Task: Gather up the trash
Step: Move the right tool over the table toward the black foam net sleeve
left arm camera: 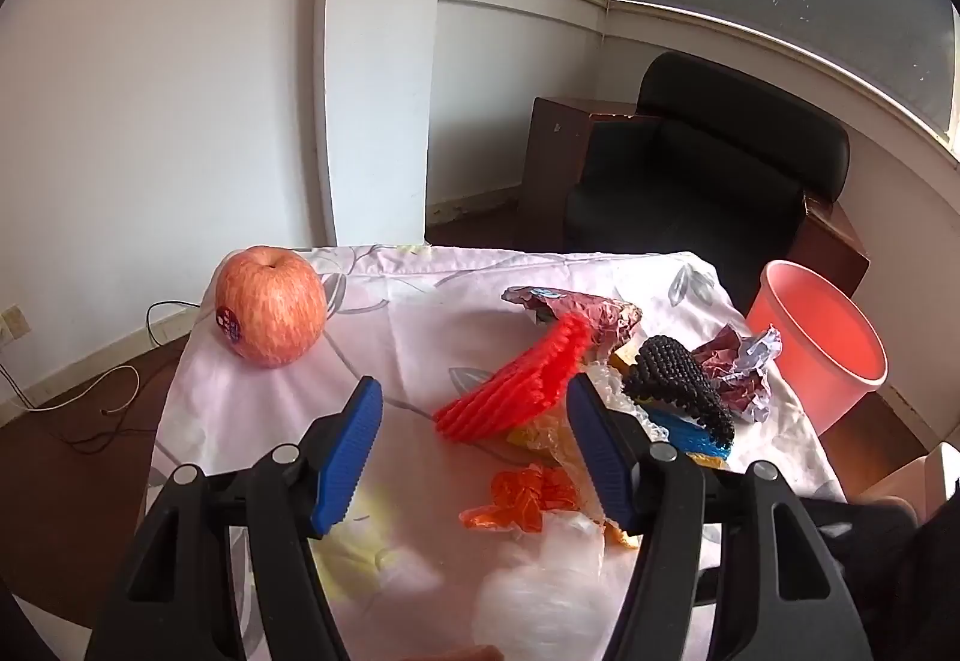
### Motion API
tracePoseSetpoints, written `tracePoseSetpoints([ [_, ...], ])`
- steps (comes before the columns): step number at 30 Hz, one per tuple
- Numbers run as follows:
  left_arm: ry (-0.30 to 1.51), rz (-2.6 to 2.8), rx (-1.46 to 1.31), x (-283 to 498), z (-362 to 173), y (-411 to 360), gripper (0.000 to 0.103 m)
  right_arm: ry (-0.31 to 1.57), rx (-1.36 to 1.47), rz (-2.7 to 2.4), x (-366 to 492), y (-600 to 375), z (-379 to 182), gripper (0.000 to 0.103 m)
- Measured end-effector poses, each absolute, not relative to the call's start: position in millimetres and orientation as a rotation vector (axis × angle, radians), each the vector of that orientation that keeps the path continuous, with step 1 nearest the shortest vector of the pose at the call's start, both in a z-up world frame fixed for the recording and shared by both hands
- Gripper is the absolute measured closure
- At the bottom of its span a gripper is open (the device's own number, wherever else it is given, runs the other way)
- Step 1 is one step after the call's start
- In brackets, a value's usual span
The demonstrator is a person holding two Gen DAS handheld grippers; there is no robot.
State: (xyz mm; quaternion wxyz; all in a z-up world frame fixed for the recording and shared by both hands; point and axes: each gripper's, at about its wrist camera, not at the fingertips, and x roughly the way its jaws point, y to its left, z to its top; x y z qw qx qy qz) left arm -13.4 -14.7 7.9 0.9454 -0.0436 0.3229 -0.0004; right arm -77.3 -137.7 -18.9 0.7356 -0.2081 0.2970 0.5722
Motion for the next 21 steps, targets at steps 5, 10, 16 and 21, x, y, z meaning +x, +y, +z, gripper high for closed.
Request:
tracePoseSetpoints([
  [5,0.655,0.006,-0.092,-16,9,-20,0.040,0.544,-0.356,1.167,-82,-174,19,0.004],
  [10,0.645,0.018,-0.092,-21,11,-23,0.040,0.479,-0.237,1.011,-77,-206,36,0.003],
  [16,0.639,0.033,-0.086,-27,14,-25,0.040,0.423,-0.074,0.728,-51,-231,39,0.003],
  [21,0.639,0.050,-0.094,-31,14,-25,0.040,0.413,0.031,0.526,-41,-244,44,0.003],
])
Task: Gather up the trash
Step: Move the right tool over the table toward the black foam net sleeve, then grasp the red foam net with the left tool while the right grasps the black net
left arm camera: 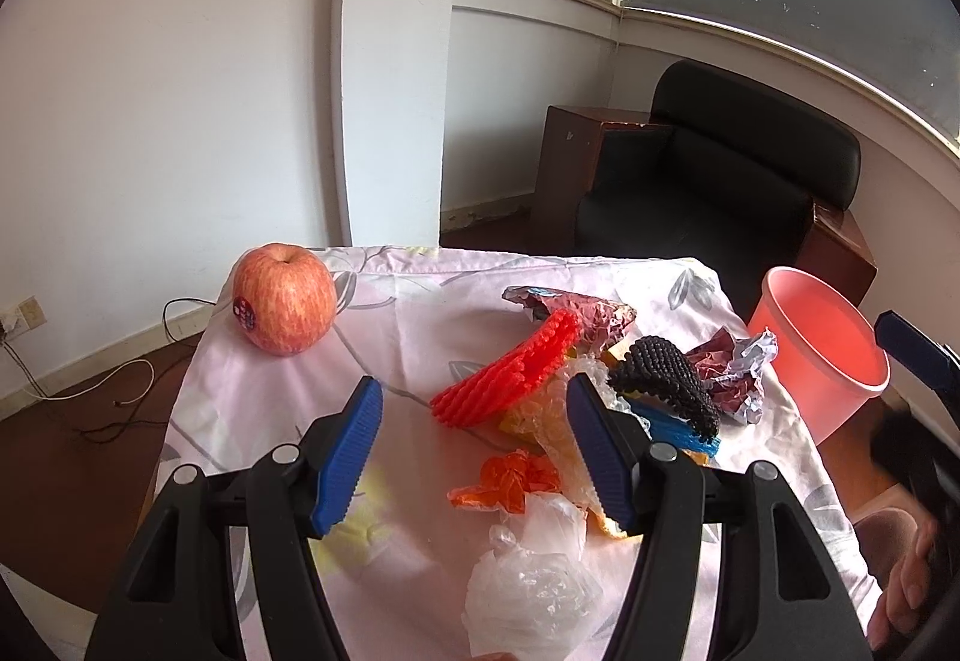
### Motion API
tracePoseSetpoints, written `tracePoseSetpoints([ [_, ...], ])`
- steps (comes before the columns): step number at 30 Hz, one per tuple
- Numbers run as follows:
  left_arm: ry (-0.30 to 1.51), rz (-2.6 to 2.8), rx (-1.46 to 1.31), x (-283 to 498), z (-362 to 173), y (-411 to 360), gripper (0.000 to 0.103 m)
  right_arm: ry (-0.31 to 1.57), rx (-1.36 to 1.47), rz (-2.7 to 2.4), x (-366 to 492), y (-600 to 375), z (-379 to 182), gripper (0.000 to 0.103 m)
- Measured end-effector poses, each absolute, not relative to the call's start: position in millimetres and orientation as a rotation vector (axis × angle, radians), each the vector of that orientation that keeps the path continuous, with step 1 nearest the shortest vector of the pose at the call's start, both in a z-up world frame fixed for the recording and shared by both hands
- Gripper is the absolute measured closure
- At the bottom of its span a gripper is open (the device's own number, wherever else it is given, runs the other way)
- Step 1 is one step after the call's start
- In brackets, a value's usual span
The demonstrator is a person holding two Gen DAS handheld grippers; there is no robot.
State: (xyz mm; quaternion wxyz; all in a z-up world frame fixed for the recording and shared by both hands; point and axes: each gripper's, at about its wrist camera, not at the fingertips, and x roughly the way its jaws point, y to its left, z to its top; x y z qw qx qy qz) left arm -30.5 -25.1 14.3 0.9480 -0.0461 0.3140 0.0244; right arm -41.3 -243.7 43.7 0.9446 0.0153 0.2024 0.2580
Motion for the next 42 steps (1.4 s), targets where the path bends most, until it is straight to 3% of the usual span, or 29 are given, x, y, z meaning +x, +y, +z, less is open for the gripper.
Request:
tracePoseSetpoints([
  [42,0.677,0.102,-0.106,-47,8,-37,0.040,0.487,0.088,0.296,-44,-247,30,0.004],
])
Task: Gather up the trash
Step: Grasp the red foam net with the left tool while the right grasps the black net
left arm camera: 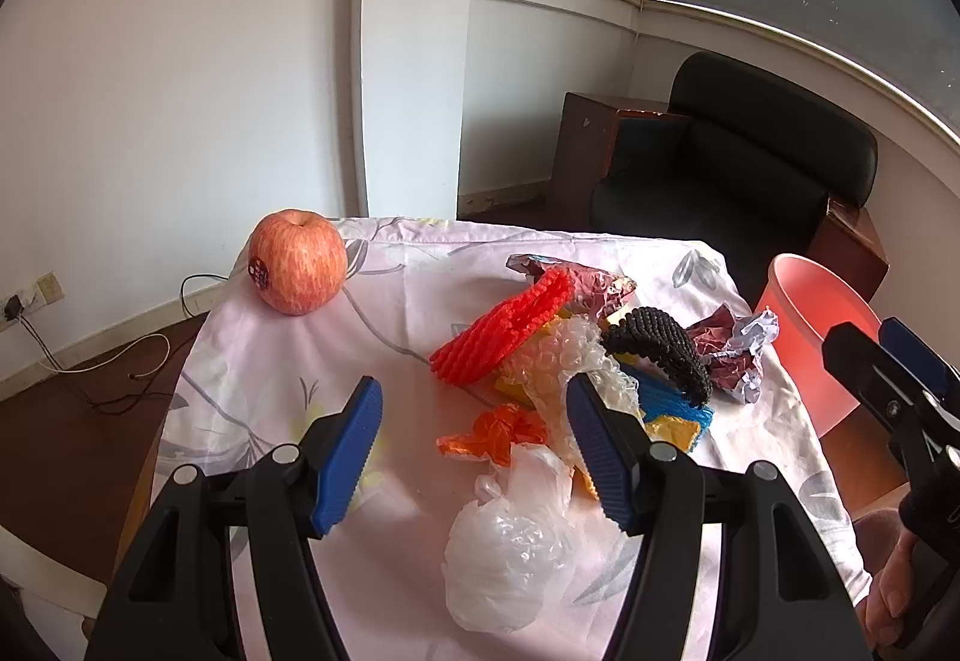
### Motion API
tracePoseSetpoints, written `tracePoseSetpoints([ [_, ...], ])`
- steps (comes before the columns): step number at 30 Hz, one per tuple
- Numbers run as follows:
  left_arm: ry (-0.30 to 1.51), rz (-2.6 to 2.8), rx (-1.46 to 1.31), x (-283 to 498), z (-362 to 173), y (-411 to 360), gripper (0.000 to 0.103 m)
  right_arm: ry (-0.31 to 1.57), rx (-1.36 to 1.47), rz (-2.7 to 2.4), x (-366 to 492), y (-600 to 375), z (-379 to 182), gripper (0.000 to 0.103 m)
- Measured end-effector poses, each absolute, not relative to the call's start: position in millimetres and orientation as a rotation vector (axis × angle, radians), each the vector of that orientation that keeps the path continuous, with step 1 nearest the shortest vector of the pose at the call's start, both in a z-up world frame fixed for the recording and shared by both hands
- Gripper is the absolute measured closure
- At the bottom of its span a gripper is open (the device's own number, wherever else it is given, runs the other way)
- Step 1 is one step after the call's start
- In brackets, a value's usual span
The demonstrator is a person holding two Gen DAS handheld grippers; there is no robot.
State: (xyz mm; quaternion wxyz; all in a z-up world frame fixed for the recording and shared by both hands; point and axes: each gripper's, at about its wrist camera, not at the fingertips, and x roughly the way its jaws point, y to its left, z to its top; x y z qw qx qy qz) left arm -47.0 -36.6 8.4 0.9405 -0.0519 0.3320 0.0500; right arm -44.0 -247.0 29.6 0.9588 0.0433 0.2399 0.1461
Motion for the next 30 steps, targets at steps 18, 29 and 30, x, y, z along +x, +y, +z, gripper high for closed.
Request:
tracePoseSetpoints([
  [18,0.681,0.105,-0.105,-50,7,-36,0.040,0.487,0.124,0.307,-48,-254,27,0.016],
  [29,0.649,0.079,-0.096,-57,8,-29,0.040,0.531,0.136,0.334,-43,-260,18,0.026],
  [30,0.640,0.074,-0.095,-58,8,-26,0.040,0.545,0.142,0.342,-40,-261,16,0.027],
])
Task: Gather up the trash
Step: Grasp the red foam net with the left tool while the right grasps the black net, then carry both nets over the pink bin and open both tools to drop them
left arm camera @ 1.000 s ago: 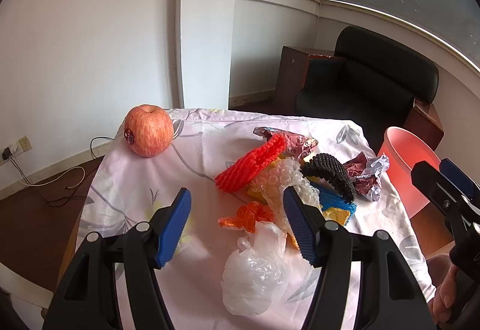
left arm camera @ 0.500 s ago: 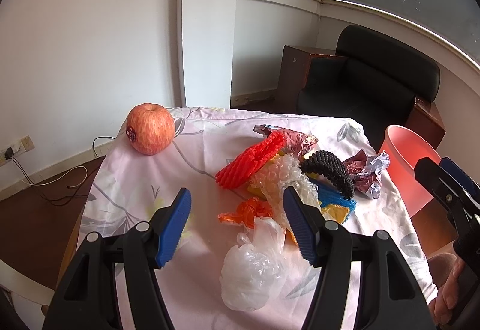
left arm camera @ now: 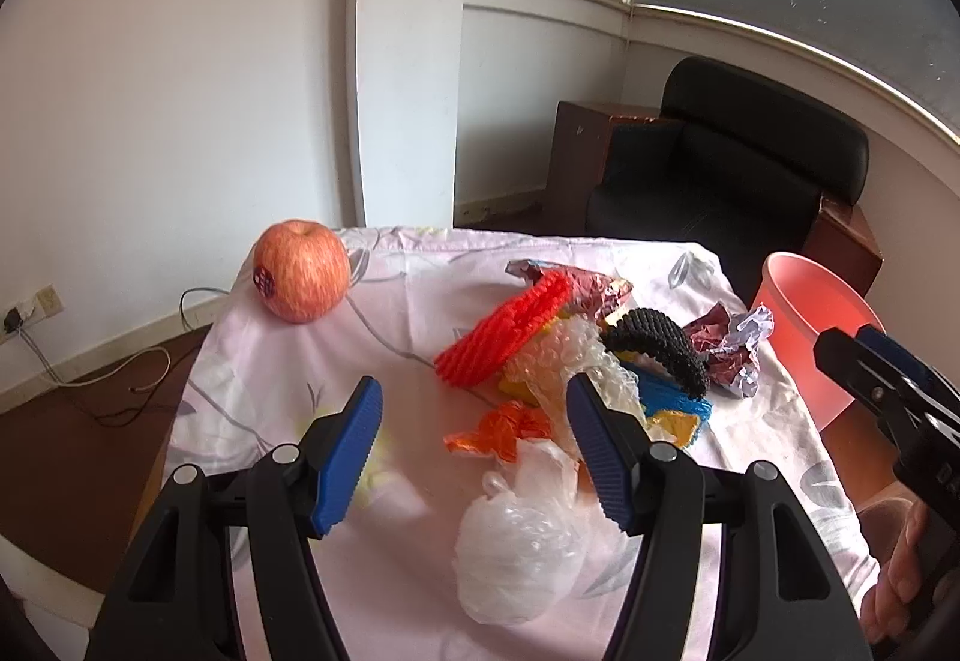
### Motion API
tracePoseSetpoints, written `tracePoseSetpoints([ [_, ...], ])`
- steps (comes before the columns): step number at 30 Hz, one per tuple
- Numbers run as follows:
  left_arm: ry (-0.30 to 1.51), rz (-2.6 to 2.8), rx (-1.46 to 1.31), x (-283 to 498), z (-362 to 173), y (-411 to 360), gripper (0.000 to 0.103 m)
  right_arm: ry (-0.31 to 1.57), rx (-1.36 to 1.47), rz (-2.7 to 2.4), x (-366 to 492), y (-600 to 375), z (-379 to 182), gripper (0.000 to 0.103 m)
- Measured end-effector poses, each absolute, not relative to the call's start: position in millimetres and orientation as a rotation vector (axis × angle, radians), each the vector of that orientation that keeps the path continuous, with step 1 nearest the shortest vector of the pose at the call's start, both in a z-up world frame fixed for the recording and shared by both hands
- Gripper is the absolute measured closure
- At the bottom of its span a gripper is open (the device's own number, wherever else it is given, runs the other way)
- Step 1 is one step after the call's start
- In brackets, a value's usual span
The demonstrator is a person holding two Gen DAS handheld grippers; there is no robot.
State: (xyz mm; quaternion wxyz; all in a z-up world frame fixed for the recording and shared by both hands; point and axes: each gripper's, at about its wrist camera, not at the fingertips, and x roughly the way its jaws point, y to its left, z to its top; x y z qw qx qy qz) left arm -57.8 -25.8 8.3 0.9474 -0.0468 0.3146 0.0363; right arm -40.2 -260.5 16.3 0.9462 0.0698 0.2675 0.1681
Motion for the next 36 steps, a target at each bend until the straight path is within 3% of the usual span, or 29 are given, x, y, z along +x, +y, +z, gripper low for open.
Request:
tracePoseSetpoints([
  [6,0.642,0.031,-0.117,-58,2,-9,0.040,0.623,0.162,0.390,-26,-257,0,0.036],
  [14,0.648,-0.026,-0.145,-33,-1,-8,0.053,0.654,0.130,0.454,-18,-240,-9,0.044],
  [21,0.652,-0.055,-0.097,1,-4,-20,0.053,0.676,0.120,0.490,-5,-233,-9,0.045],
  [27,0.703,-0.054,-0.125,18,-14,-15,0.086,0.718,0.099,0.506,9,-222,-17,0.046],
  [29,0.702,-0.051,-0.132,18,-13,-10,0.092,0.746,0.095,0.521,15,-218,-21,0.059],
  [34,0.680,-0.031,-0.154,11,-5,1,0.093,0.785,0.116,0.554,21,-220,-29,0.091],
  [36,0.664,-0.027,-0.163,8,1,3,0.093,0.783,0.137,0.566,22,-224,-27,0.097],
])
